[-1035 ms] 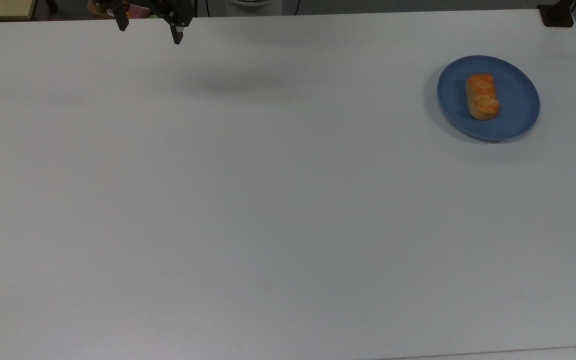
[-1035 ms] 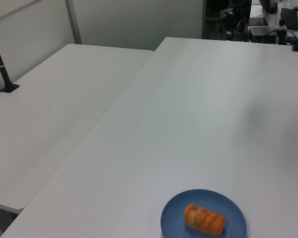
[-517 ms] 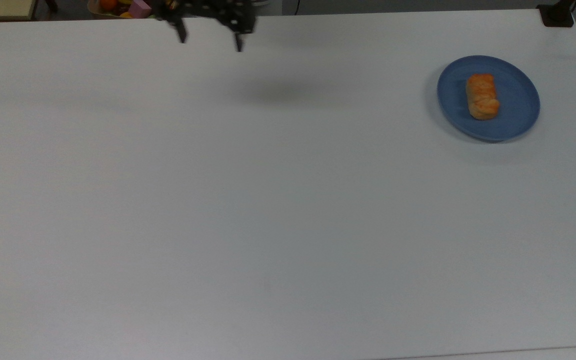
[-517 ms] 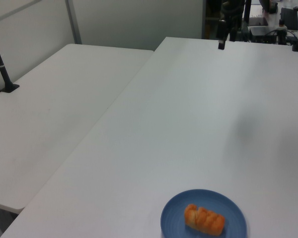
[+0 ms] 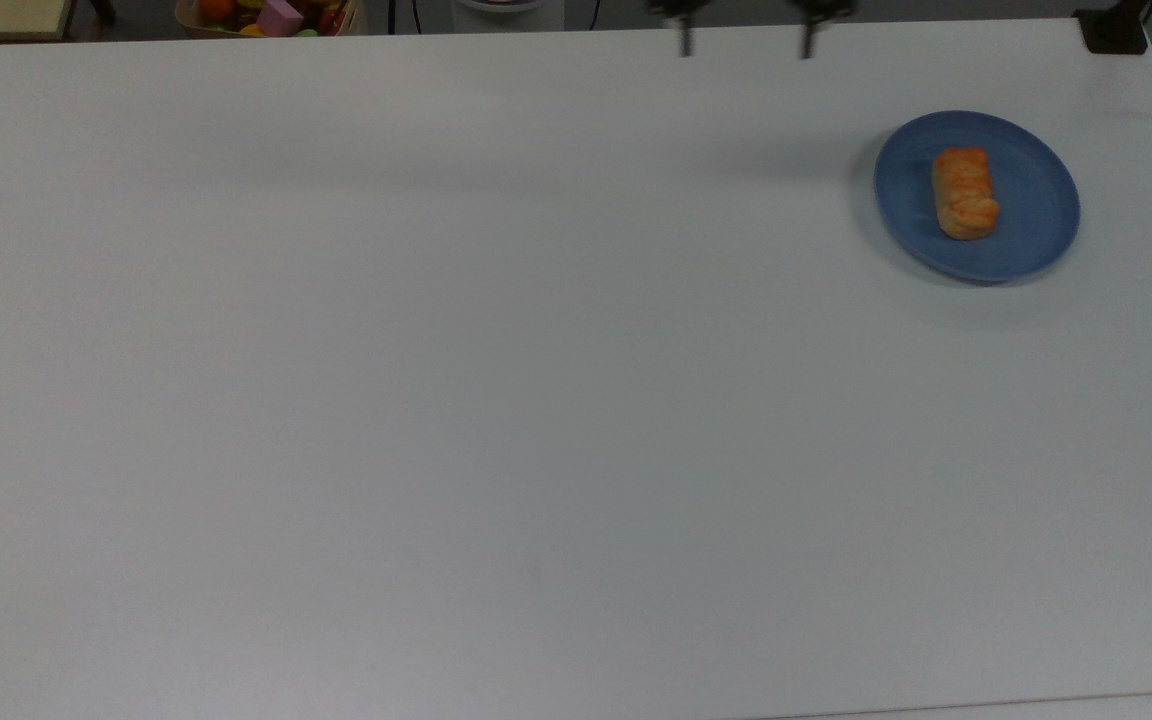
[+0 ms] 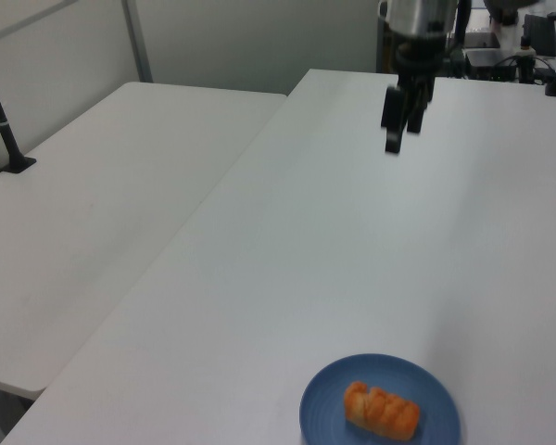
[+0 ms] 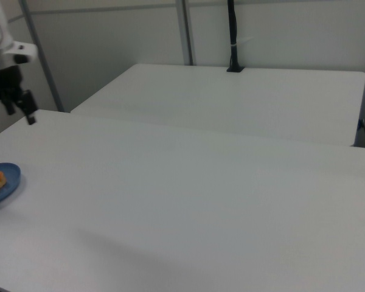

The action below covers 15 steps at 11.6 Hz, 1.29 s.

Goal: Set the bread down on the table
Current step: 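Move the gripper over the orange bread roll on the blue plate, then lower the gripper and close it on the bread roll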

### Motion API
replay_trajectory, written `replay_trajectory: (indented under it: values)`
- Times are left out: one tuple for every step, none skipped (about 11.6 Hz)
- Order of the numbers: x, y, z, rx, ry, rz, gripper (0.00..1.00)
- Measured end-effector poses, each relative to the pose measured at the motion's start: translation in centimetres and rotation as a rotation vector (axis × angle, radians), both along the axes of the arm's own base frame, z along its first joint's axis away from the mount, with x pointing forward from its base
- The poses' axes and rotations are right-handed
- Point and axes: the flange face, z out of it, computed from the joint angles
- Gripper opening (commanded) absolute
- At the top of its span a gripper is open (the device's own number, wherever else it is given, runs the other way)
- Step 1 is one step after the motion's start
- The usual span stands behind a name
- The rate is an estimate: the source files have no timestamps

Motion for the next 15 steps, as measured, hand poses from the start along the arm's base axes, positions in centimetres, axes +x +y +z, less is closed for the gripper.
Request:
replay_trajectory:
  values:
    - [-1.3,4.9,-0.3,0.031,-0.004,0.009,1.00]
    - [-2.2,7.8,-0.9,0.050,-0.004,0.014,1.00]
    - [-3.5,11.8,-2.6,0.069,0.005,0.025,1.00]
    - [-4.6,15.1,-4.9,0.066,0.015,0.024,1.00]
    - [-5.0,17.6,-7.6,0.056,0.006,0.015,1.00]
    - [-5.0,19.8,-10.6,0.043,-0.022,0.011,1.00]
    - [-5.1,21.6,-13.9,0.028,-0.039,0.010,1.00]
    - [-5.3,23.0,-17.2,0.001,-0.046,0.010,1.00]
    - [-5.7,23.9,-19.3,-0.021,-0.047,0.014,1.00]
    - [-6.4,25.0,-21.1,-0.039,-0.042,0.016,1.00]
    - [-7.3,26.1,-22.1,-0.041,-0.037,0.014,1.00]
    - [-7.9,27.2,-22.5,-0.037,-0.033,0.005,0.89]
    - [-8.1,27.9,-22.9,-0.040,-0.043,-0.008,0.77]
    - [-8.0,28.3,-23.7,-0.052,-0.056,-0.018,0.71]
    - [-7.9,28.4,-24.6,-0.065,-0.060,-0.022,0.59]
